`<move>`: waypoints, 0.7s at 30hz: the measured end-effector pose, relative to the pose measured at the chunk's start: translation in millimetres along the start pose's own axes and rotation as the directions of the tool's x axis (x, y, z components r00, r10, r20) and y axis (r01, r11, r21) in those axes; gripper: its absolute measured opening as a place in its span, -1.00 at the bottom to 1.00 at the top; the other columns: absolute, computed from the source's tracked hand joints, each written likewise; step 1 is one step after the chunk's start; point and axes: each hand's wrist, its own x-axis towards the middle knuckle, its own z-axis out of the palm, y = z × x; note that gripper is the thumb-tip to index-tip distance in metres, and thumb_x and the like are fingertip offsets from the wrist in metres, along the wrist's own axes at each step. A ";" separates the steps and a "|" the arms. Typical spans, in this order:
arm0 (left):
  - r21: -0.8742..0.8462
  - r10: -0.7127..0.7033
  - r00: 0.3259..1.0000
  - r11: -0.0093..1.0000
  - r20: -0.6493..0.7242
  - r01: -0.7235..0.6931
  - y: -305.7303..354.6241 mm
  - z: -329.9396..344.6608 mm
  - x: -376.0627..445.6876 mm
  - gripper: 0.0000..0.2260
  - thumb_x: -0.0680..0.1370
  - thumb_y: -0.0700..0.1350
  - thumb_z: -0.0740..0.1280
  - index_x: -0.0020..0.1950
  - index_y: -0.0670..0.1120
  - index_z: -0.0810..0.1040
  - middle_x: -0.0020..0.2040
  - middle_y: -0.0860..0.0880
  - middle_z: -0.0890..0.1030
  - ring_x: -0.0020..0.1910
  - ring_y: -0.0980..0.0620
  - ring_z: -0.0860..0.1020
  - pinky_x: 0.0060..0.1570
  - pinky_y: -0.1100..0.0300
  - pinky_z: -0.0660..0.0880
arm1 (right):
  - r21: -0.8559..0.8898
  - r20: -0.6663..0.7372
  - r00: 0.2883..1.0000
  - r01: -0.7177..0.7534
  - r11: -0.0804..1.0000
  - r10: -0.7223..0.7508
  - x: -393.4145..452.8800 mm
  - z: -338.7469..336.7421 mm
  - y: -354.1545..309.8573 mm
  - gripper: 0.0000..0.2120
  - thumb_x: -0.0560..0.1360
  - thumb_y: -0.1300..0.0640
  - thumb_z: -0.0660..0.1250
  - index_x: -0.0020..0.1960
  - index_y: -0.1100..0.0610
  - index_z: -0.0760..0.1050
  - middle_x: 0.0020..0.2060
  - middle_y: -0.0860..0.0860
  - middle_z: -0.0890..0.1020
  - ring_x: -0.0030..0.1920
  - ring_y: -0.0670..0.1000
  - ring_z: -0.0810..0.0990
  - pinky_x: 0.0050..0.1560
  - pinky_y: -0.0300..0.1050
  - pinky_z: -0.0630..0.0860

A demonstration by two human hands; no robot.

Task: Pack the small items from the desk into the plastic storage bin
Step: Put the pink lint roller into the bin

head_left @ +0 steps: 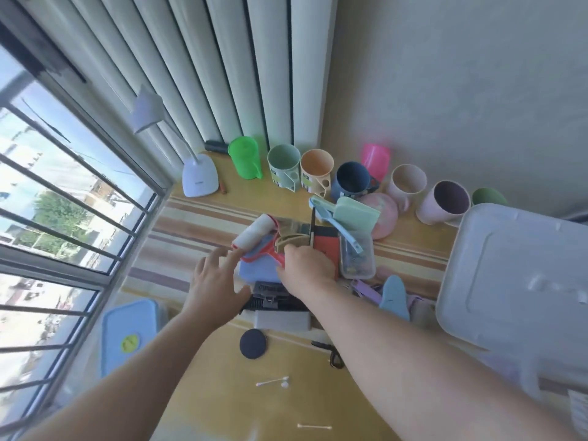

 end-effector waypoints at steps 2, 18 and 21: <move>-0.035 -0.012 1.000 0.999 0.004 0.013 -14.5 5.1 -5.5 -0.48 0.44 -0.07 0.39 0.39 0.13 0.39 0.36 -0.01 0.41 0.36 -0.14 0.31 0.35 -0.06 0.35 | 0.010 0.029 0.999 0.033 0.999 -0.034 1.6 2.7 1.6 -0.80 0.70 0.00 0.20 0.22 0.10 0.46 0.05 0.14 0.66 0.00 0.24 0.65 -0.24 -0.01 0.43; 0.029 0.220 0.975 0.975 0.031 -0.221 88.6 18.9 78.6 -0.48 0.53 0.10 0.37 0.49 0.20 0.37 0.37 -0.05 0.43 0.35 -0.21 0.34 0.28 -0.13 0.45 | 0.292 -0.324 0.946 0.070 0.954 0.030 -135.2 -21.9 141.1 -0.84 0.58 -0.15 0.35 0.12 -0.15 0.58 -0.24 -0.22 0.52 -0.23 -0.14 0.49 -0.35 -0.18 0.40; 0.095 0.160 0.983 0.981 0.091 -0.169 101.6 30.2 80.8 -0.55 0.53 -0.04 0.31 0.43 0.15 0.44 0.35 -0.06 0.48 0.34 -0.24 0.34 0.25 -0.12 0.47 | 0.263 -0.332 0.939 0.000 0.965 0.090 -151.5 -15.1 158.5 -0.84 0.55 -0.17 0.36 -0.04 -0.09 0.58 -0.36 -0.16 0.45 -0.32 -0.02 0.48 -0.44 -0.21 0.26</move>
